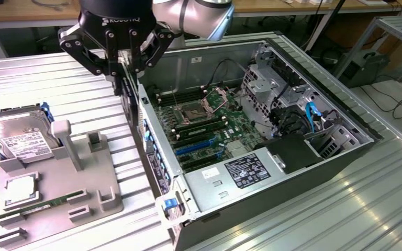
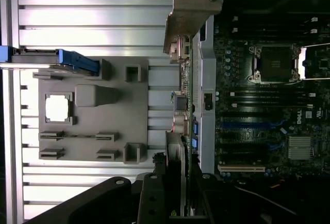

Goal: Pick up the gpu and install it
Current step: 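Pick up the gpu and move the gpu toward the slot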

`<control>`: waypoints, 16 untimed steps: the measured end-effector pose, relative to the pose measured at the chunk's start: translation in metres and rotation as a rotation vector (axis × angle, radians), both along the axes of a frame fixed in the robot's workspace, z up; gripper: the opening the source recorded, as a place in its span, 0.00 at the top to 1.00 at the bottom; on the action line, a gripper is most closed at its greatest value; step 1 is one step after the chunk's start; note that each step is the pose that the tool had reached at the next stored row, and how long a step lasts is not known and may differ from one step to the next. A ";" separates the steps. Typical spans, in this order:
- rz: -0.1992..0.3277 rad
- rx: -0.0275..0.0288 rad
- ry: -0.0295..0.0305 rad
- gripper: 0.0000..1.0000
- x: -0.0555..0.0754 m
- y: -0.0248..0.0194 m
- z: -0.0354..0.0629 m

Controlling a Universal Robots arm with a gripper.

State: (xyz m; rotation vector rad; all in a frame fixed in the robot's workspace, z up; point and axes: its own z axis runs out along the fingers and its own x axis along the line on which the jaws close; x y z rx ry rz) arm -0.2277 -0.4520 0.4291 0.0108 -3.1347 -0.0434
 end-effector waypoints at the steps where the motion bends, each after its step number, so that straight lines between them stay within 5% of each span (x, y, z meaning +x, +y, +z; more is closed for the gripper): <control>1: 0.000 -0.0001 0.0000 0.73 0.001 0.0000 0.0000; 16: 0.001 0.0000 0.0000 0.73 0.008 0.0000 0.0000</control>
